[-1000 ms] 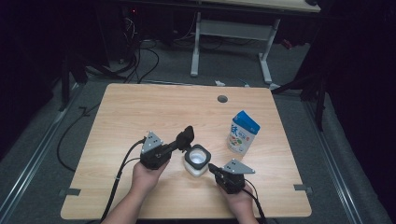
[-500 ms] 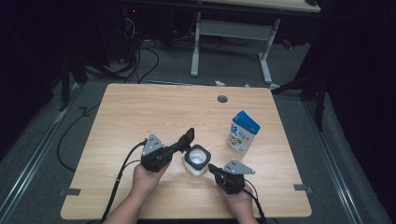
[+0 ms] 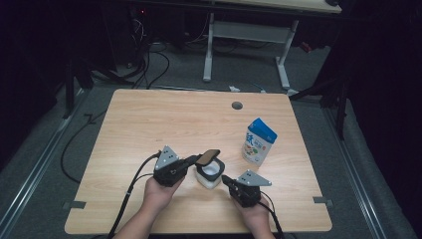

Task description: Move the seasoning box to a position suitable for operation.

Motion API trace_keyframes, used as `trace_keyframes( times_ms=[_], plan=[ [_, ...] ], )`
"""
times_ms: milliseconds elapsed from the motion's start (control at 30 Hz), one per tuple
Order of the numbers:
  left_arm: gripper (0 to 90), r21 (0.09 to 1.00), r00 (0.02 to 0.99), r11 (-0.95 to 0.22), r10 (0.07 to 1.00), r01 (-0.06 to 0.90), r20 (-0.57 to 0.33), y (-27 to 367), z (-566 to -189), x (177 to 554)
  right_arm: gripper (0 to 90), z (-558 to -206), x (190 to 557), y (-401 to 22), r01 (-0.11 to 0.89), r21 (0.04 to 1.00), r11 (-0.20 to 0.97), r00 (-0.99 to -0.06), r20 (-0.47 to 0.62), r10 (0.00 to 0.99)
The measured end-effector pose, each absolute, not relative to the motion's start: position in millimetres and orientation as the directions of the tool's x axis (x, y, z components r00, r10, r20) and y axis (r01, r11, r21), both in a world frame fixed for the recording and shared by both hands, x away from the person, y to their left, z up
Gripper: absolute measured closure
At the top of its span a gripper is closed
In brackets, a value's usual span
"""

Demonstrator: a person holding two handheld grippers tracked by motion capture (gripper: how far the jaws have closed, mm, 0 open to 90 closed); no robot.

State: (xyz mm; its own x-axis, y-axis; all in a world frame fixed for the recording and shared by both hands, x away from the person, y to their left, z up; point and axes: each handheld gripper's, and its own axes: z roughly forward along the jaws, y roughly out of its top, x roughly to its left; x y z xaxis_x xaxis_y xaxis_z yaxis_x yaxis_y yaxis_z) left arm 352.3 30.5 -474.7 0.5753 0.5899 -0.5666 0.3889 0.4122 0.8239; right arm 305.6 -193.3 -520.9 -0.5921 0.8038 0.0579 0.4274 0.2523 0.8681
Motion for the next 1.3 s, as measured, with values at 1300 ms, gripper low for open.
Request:
trace_keyframes(
  times_ms=[1300],
  plan=[
    [90.0,0.822,0.508,0.366,0.654,0.436,-0.56,24.7,-520.8,385.0,90.0,-521.0,300.9,-198.0,0.431,0.867,0.249,-0.589,0.061,0.806]
  ],
)
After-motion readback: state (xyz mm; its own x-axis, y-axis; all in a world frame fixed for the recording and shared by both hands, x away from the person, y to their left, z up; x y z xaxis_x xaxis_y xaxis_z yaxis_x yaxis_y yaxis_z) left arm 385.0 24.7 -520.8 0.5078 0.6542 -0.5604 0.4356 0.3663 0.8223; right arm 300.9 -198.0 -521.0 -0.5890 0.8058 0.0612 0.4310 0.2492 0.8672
